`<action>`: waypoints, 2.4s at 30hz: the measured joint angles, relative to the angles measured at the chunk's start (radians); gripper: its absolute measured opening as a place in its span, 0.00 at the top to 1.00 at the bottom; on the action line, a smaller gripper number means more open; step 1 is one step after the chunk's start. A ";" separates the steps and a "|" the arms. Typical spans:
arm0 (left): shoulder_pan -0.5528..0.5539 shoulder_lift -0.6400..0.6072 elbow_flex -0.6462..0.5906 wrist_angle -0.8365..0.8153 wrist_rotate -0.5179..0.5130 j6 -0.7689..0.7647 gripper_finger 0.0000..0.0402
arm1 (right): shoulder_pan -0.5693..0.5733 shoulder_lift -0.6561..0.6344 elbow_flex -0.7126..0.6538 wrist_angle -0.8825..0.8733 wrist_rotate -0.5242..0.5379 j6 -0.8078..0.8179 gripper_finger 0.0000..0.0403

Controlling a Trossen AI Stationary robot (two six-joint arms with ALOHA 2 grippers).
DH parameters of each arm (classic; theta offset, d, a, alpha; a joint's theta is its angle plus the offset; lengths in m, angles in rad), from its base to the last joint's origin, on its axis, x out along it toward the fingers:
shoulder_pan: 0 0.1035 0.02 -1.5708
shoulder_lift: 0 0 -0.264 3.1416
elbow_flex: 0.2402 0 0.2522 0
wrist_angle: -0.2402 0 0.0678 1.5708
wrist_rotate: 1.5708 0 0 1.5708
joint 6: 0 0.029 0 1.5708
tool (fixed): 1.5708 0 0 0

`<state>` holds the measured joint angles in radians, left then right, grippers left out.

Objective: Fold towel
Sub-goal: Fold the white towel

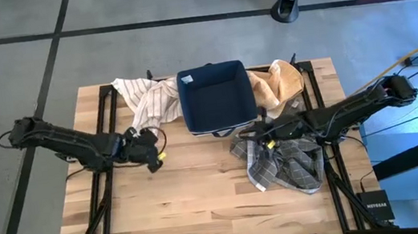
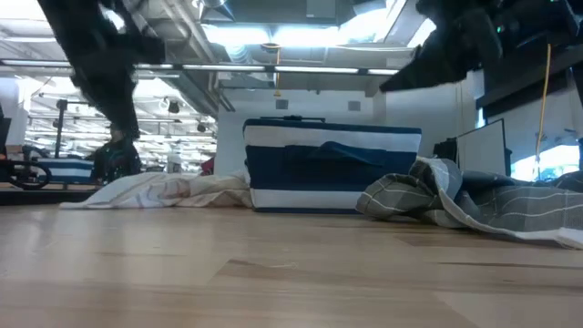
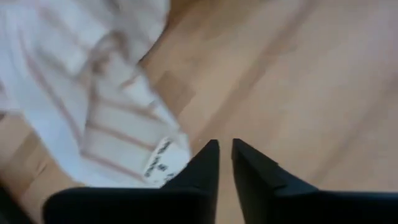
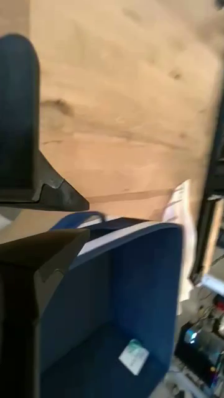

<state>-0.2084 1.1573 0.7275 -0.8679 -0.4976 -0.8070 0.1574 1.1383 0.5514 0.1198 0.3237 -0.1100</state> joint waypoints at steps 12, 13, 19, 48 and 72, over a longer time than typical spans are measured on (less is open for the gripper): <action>0.241 0.032 -0.258 0.385 -0.004 -0.038 0.55 | 0.000 0.077 0.000 -0.015 0.051 -0.026 0.85; 0.259 0.032 -0.280 0.433 -0.004 -0.024 0.54 | 0.000 0.077 0.000 -0.015 0.051 -0.026 0.85; 0.335 0.032 -0.388 0.635 -0.009 0.013 0.57 | 0.000 0.077 0.000 -0.017 0.079 -0.029 0.85; -0.247 -0.054 0.423 -0.248 0.031 0.111 1.00 | 0.071 0.085 0.178 -0.167 0.027 0.059 0.85; -0.520 -0.047 0.616 0.044 0.083 0.362 1.00 | -0.164 0.396 0.177 0.130 0.246 -0.167 0.85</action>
<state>-0.7283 1.1099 1.3430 -0.8236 -0.4142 -0.4454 -0.0063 1.5341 0.7284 0.2495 0.5693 -0.2771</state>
